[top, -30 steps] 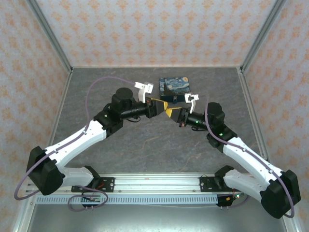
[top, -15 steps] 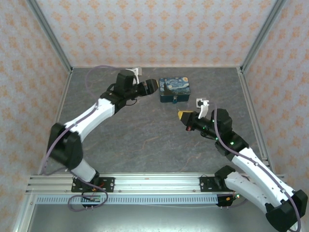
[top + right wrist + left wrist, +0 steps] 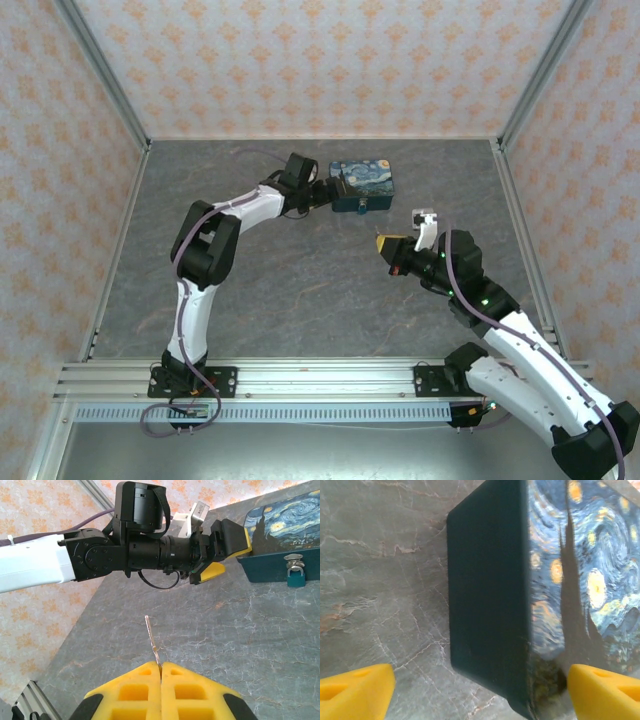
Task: Unlock a padlock with a key
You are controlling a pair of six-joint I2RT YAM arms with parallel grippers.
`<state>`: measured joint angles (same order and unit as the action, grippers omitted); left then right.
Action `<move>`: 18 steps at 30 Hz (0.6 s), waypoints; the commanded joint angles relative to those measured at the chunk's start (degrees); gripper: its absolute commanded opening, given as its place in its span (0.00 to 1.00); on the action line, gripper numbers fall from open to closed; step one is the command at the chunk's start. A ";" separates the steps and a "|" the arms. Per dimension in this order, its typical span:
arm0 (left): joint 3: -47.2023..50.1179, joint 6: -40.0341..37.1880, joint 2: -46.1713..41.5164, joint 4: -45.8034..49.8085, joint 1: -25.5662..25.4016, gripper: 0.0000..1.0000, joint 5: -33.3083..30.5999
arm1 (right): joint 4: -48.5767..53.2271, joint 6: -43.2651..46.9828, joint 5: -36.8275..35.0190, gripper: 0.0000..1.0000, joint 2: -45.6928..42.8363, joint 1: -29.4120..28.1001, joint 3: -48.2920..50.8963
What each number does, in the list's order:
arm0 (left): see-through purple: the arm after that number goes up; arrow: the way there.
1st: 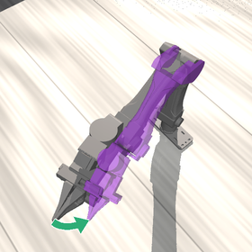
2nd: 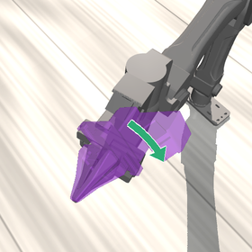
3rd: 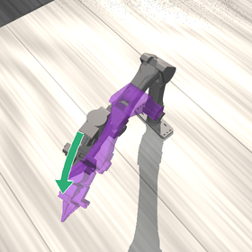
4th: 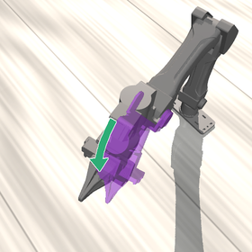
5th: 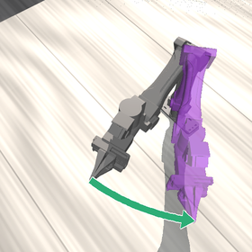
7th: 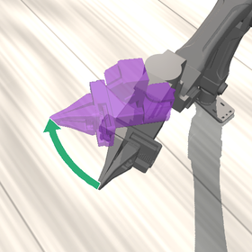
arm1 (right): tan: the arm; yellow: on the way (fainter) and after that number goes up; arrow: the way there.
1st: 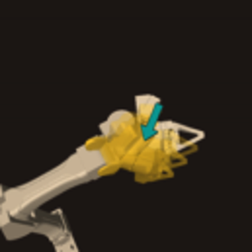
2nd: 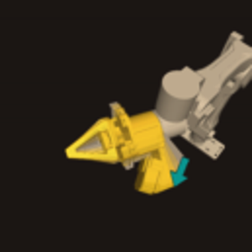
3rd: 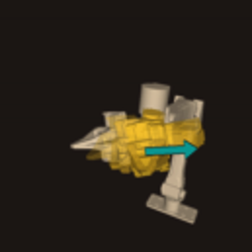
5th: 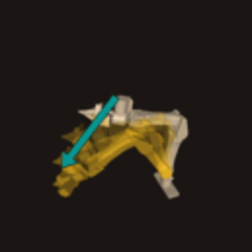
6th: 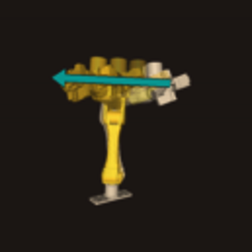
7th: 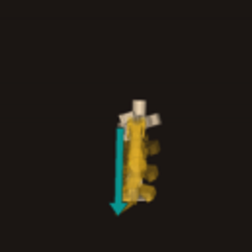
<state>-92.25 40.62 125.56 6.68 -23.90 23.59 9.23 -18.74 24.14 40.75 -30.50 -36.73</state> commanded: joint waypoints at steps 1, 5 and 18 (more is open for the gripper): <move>-1.39 0.90 0.62 1.89 0.10 0.86 -0.58 | -0.06 0.53 -0.97 0.00 -0.66 -0.30 0.35; 1.61 0.07 0.00 2.84 0.09 0.83 -1.83 | 0.12 0.29 -1.67 0.00 -0.63 -0.30 0.34; 24.48 -0.66 -9.60 -2.87 -0.05 0.73 -2.11 | 2.98 -0.75 -4.98 0.00 -0.01 -0.28 -0.52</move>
<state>-74.39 40.95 115.85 -3.03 -23.90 23.55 11.11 -18.98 20.82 40.77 -30.50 -36.73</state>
